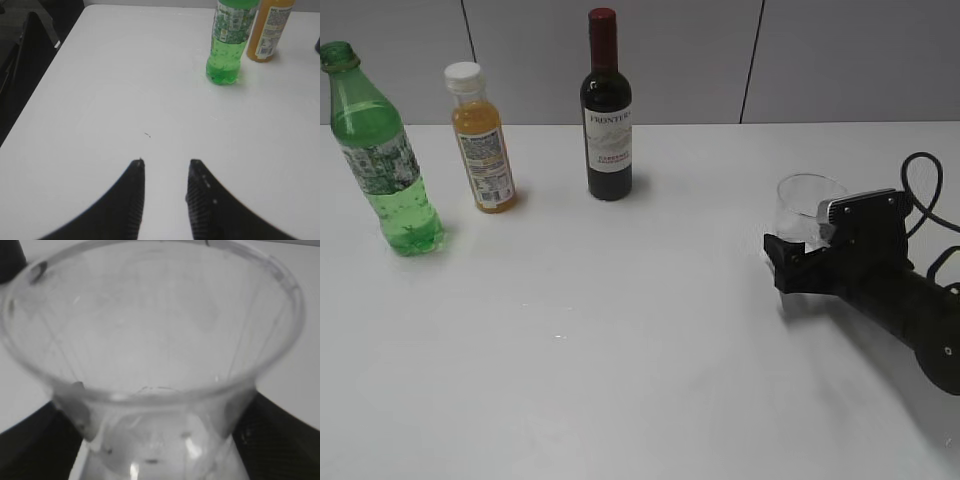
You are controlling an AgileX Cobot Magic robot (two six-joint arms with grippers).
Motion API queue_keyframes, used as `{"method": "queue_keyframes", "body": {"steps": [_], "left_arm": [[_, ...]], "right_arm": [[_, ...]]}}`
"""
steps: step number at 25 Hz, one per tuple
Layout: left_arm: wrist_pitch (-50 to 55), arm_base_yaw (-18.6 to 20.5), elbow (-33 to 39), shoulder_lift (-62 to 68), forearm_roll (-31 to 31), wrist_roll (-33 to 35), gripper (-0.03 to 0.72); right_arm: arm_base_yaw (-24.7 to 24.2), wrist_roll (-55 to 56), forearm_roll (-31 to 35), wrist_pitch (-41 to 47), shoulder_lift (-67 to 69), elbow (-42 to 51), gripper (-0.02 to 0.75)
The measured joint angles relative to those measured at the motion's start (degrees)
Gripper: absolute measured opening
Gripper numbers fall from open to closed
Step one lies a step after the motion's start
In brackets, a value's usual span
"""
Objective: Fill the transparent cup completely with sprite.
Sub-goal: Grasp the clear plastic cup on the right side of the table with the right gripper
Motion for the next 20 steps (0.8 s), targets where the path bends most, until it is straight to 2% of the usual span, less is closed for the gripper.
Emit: {"method": "queue_keyframes", "body": {"steps": [11,17,20], "left_arm": [[0.0,0.0,0.0,0.0,0.0,0.0,0.237],[0.0,0.0,0.0,0.0,0.0,0.0,0.237],[0.0,0.0,0.0,0.0,0.0,0.0,0.237]], "right_arm": [[0.0,1.4,-3.4,-0.1,4.8,-6.1,0.65],[0.0,1.4,-3.4,-0.2,4.9,-6.3,0.538],[0.0,1.4,-3.4,-0.3,4.9,-6.4,0.519]]}}
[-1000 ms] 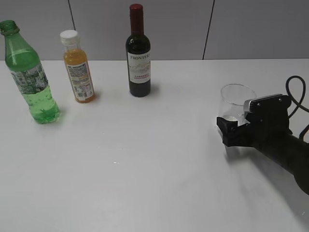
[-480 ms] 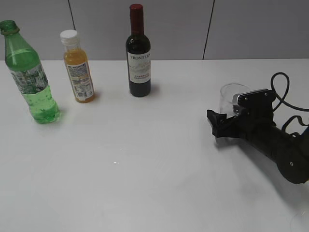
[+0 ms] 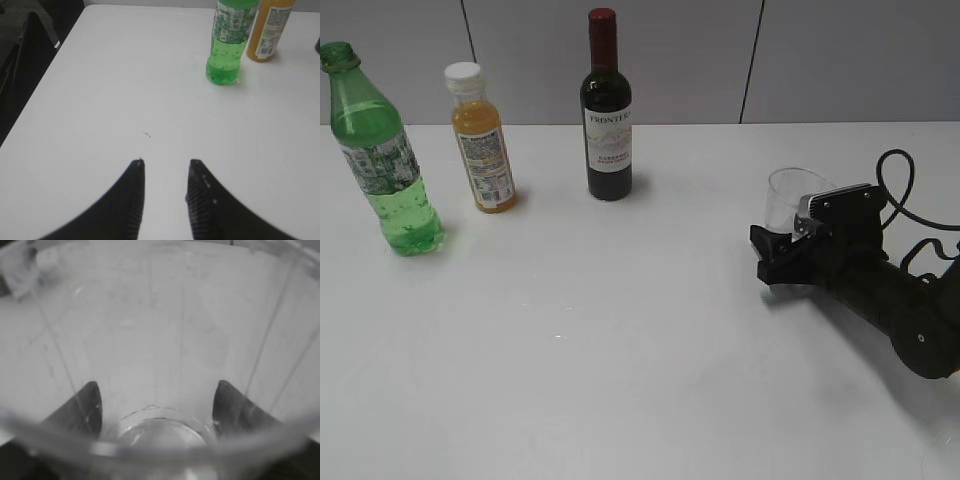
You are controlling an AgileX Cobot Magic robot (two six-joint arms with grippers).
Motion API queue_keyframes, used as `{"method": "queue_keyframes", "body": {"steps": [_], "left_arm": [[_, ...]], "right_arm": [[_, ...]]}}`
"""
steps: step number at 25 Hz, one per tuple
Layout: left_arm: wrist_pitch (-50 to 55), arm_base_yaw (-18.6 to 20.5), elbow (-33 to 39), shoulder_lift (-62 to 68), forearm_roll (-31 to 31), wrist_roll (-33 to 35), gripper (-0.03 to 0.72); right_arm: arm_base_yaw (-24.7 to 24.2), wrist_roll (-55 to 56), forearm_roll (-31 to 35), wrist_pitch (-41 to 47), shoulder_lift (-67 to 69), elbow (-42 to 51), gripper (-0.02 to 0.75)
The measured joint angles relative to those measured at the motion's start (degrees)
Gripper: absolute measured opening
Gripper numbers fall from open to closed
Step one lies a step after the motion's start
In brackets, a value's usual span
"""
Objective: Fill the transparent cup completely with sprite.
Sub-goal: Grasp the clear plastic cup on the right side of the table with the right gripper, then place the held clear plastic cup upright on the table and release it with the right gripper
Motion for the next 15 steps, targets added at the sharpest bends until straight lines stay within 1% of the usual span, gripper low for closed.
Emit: {"method": "queue_keyframes", "body": {"steps": [6,8,11,13,15], "left_arm": [[0.0,0.0,0.0,0.0,0.0,0.0,0.237],[0.0,0.0,0.0,0.0,0.0,0.0,0.237],[0.0,0.0,0.0,0.0,0.0,0.0,0.237],[0.0,0.0,0.0,0.0,0.0,0.0,0.237],[0.0,0.0,0.0,0.0,0.0,0.0,0.237]], "right_arm": [[0.0,0.0,0.2,0.1,-0.6,0.0,0.517],[0.0,0.0,-0.7,0.2,-1.8,0.0,0.517],[0.0,0.1,-5.0,0.2,-4.6,0.0,0.516],[0.0,0.1,-9.2,0.1,-6.3,0.0,0.516],[0.0,0.1,-14.9,0.1,-7.1,-0.1,0.516]]}}
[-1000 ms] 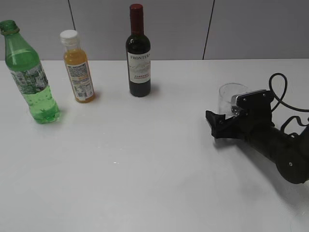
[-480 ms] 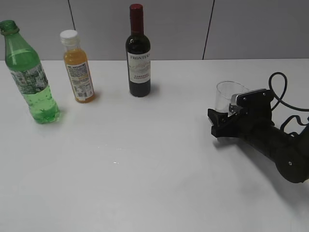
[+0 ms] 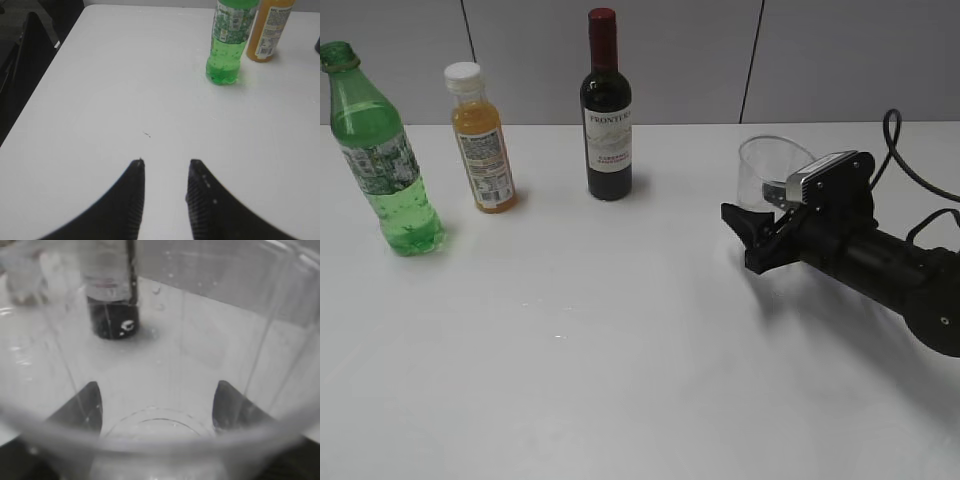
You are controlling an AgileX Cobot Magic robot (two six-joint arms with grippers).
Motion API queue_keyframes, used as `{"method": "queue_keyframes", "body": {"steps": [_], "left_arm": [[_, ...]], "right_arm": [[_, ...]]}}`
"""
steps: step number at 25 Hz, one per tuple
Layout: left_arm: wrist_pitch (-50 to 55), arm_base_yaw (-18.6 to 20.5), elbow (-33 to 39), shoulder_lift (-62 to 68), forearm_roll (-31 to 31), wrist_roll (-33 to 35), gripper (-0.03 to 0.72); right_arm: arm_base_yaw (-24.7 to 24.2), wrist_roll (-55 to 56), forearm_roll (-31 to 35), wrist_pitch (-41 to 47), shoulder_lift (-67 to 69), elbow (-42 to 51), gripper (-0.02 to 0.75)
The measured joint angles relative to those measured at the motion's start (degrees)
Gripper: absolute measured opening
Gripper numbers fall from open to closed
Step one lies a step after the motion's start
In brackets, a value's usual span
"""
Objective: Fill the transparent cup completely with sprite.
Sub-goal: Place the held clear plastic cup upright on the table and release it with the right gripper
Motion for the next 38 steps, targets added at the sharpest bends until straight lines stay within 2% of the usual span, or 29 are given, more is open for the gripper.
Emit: {"method": "queue_keyframes", "body": {"steps": [6,12,15,18,23,26,38], "left_arm": [[0.0,0.0,0.0,0.0,0.0,0.0,0.237],[0.0,0.0,0.0,0.0,0.0,0.0,0.237],[0.0,0.0,0.0,0.0,0.0,0.0,0.237],[0.0,0.0,0.0,0.0,0.0,0.0,0.237],[0.0,0.0,0.0,0.0,0.0,0.0,0.237],[0.0,0.0,0.0,0.0,0.0,0.0,0.237],[0.0,0.0,0.0,0.0,0.0,0.0,0.237]], "right_arm": [[0.1,0.9,-19.6,0.0,-0.2,-0.2,0.516],[0.2,9.0,-34.6,0.0,-0.2,-3.0,0.516],[0.8,12.3,-39.6,0.0,-0.3,-5.7,0.516],[2.9,14.3,-41.6,0.1,-0.3,-8.5,0.516],[9.4,15.1,-42.2,7.6,-0.3,-12.6,0.516],[11.6,15.7,-42.4,8.6,1.2,-15.8,0.516],[12.8,23.4,-45.2,8.0,11.2,-28.0,0.516]]}}
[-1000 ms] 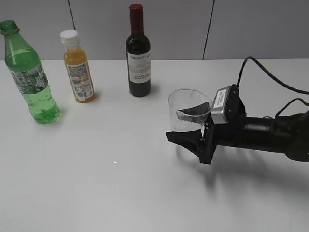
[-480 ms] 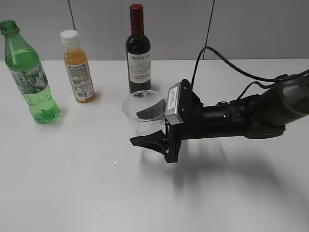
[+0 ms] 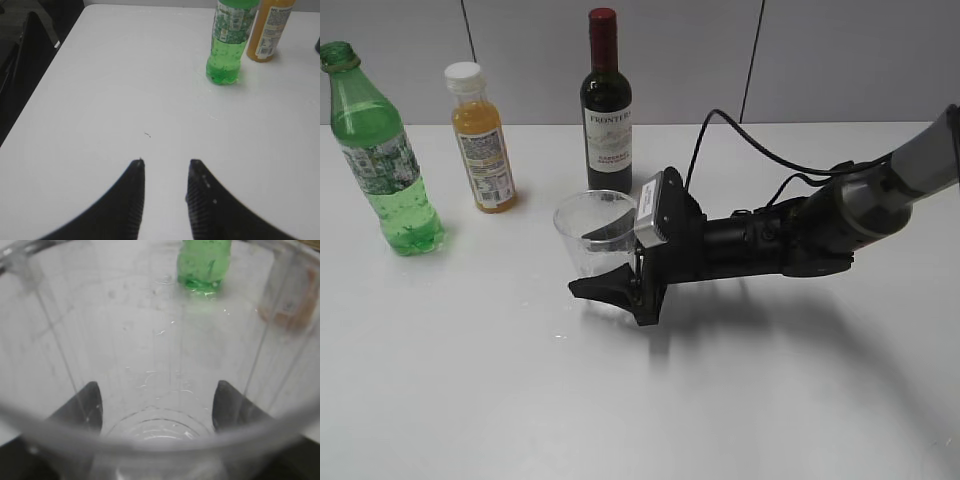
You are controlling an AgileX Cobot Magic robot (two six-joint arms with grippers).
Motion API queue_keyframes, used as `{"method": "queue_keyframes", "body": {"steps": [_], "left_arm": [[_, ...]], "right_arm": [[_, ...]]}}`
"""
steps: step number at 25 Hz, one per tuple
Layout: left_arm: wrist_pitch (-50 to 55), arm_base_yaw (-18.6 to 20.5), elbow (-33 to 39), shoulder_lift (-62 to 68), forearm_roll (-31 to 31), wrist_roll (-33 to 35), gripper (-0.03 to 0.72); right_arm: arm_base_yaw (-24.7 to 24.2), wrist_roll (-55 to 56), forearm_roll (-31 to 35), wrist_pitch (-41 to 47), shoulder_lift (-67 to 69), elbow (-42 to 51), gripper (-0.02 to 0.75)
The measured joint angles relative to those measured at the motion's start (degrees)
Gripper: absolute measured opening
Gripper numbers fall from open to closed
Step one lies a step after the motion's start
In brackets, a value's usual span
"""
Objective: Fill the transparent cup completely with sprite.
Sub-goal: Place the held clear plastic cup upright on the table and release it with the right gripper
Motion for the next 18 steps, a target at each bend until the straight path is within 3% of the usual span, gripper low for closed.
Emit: {"method": "queue_keyframes", "body": {"steps": [18], "left_arm": [[0.0,0.0,0.0,0.0,0.0,0.0,0.237]], "right_arm": [[1.5,-2.4,-1.9,-1.0,3.9,-2.0,0.538]]}}
